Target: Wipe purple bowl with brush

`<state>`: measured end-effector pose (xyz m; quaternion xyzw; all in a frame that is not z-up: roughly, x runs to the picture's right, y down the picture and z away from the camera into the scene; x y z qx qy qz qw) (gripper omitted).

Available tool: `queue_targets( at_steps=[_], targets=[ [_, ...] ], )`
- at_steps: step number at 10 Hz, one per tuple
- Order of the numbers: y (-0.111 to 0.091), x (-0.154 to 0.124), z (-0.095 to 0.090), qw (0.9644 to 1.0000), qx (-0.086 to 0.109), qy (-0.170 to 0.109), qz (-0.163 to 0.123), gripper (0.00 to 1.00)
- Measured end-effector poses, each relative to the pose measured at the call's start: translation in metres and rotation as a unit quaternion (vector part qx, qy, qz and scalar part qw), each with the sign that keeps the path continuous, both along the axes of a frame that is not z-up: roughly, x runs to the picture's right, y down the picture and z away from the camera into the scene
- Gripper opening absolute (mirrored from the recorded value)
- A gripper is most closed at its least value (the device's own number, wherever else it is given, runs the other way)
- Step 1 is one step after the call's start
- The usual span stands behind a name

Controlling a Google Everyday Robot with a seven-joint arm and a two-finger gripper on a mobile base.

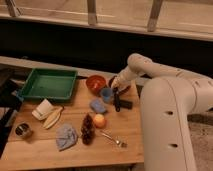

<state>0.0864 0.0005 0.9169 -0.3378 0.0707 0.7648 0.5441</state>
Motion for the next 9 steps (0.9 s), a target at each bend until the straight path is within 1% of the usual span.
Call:
queue_targets(
  at_steps=[1, 2, 4, 6, 7, 9],
  targets=[
    [0.005, 0.004, 0.0, 1.0, -0.005, 0.001, 0.002, 0.0],
    [0.012, 0.013, -0.002, 0.9999, -0.013, 0.007, 0.005, 0.0],
    [0.017, 0.035, -0.003, 0.9991, -0.019, 0.031, 0.021, 0.0],
    [0.011, 0.042, -0.001, 0.9987, -0.015, 0.042, 0.026, 0.0],
    [0.002, 0.041, 0.001, 0.9987, -0.007, 0.044, 0.024, 0.0],
    [-0.012, 0.021, 0.007, 0.9993, 0.001, 0.034, 0.014, 0.0]
  ],
)
